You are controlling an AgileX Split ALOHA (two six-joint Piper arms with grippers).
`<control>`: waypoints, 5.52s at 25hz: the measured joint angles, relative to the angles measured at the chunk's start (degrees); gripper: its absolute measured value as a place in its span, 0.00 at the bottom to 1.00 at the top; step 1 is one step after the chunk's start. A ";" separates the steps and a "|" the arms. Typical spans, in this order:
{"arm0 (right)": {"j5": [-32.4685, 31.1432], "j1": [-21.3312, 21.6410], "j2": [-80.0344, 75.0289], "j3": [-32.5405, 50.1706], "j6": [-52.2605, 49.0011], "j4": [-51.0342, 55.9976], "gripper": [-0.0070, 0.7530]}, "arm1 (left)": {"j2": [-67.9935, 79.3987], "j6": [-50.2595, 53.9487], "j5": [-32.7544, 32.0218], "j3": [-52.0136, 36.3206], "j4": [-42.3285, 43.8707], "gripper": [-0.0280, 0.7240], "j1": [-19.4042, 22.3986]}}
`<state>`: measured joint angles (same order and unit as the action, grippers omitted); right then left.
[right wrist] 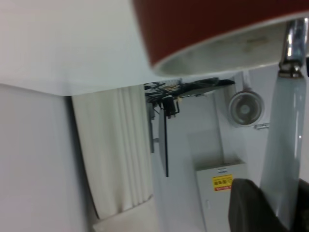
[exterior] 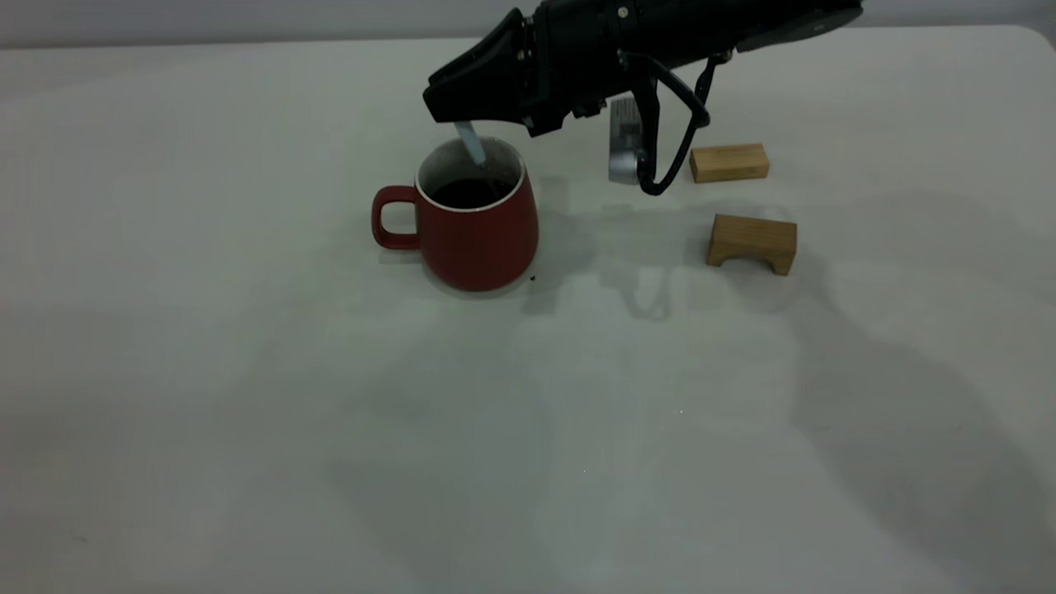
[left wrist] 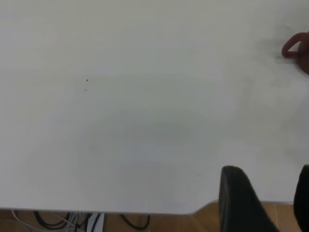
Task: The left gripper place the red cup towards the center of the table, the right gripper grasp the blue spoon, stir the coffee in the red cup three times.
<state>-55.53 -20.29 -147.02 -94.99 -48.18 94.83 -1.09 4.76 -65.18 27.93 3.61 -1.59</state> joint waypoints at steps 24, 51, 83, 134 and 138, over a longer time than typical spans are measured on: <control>0.58 -3.04 -0.15 0.10 7.95 4.42 0.21 | 0.00 0.00 0.00 0.00 0.00 0.51 0.00; 3.08 -1.42 -0.15 -0.45 4.79 2.77 0.21 | 0.00 0.00 0.00 0.00 0.00 0.51 0.00; 0.26 -1.44 30.86 -0.56 4.71 -46.63 0.63 | 0.00 0.00 0.00 0.00 0.00 0.51 0.00; -11.08 23.23 145.67 67.56 64.05 -83.74 0.33 | 0.00 0.00 0.00 0.00 0.00 0.51 0.00; -10.38 23.25 145.87 67.67 62.54 -85.63 0.33 | 0.00 0.00 0.00 0.00 0.00 0.51 0.00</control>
<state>-65.91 2.96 -1.15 -27.32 14.36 9.21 -1.09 4.76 -65.18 27.93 3.61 -1.59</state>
